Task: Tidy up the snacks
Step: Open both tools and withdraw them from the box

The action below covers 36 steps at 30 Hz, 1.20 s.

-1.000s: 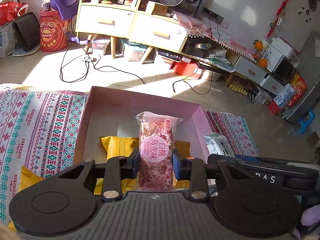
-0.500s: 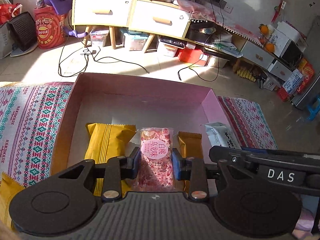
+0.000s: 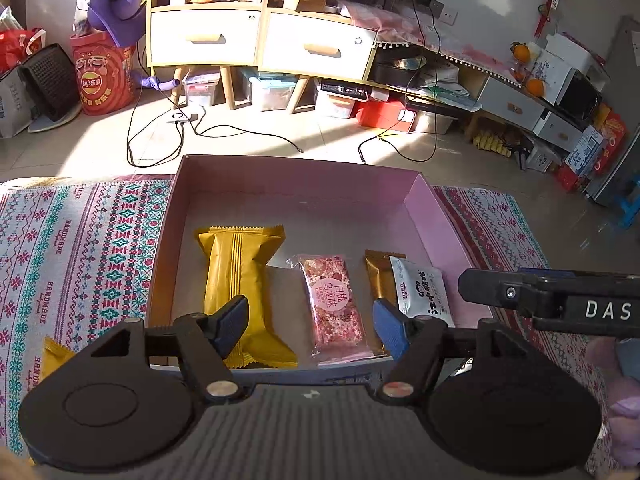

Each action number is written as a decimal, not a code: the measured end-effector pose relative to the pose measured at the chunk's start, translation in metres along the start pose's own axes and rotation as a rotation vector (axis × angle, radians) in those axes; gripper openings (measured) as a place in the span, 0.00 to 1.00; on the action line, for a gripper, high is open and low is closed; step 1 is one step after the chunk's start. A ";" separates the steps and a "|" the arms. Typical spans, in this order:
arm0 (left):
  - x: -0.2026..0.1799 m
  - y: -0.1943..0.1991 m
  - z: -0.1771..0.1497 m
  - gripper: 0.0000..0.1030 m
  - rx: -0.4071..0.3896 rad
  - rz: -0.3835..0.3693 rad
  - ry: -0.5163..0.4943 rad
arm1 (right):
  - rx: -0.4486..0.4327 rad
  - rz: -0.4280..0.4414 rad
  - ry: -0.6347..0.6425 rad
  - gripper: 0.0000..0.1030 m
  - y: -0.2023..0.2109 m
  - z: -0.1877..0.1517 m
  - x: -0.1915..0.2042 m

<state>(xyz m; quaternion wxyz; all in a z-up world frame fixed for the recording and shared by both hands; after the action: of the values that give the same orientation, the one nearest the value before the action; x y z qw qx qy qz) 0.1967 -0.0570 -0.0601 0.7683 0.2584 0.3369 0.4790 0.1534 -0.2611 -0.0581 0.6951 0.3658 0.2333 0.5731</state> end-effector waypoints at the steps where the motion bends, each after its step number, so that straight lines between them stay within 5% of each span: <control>1: 0.001 0.006 -0.002 0.78 -0.006 0.001 0.001 | -0.002 -0.004 0.011 0.78 0.003 -0.001 0.000; 17: 0.009 0.084 -0.043 1.00 -0.008 0.048 -0.057 | -0.019 -0.012 0.155 0.94 0.060 -0.051 0.012; 36: 0.044 0.120 -0.109 1.00 -0.001 0.083 -0.057 | -0.057 0.044 0.254 0.98 0.086 -0.111 0.038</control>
<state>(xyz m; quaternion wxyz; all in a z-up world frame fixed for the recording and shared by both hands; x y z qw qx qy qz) 0.0594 0.0399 -0.0556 0.7571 0.2856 0.3035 0.5031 0.0261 -0.1914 -0.0567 0.6573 0.2752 0.2950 0.6365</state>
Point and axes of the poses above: each gripper's, at about its wrist camera, not at the fingertips, and y roughly against the way its jaws point, x to its left, z to its top, the point moved 8 cm from there along -y, roughly the way its jaws point, and after that the axes turned 7 degrees about -z, right-handed, at the moved point
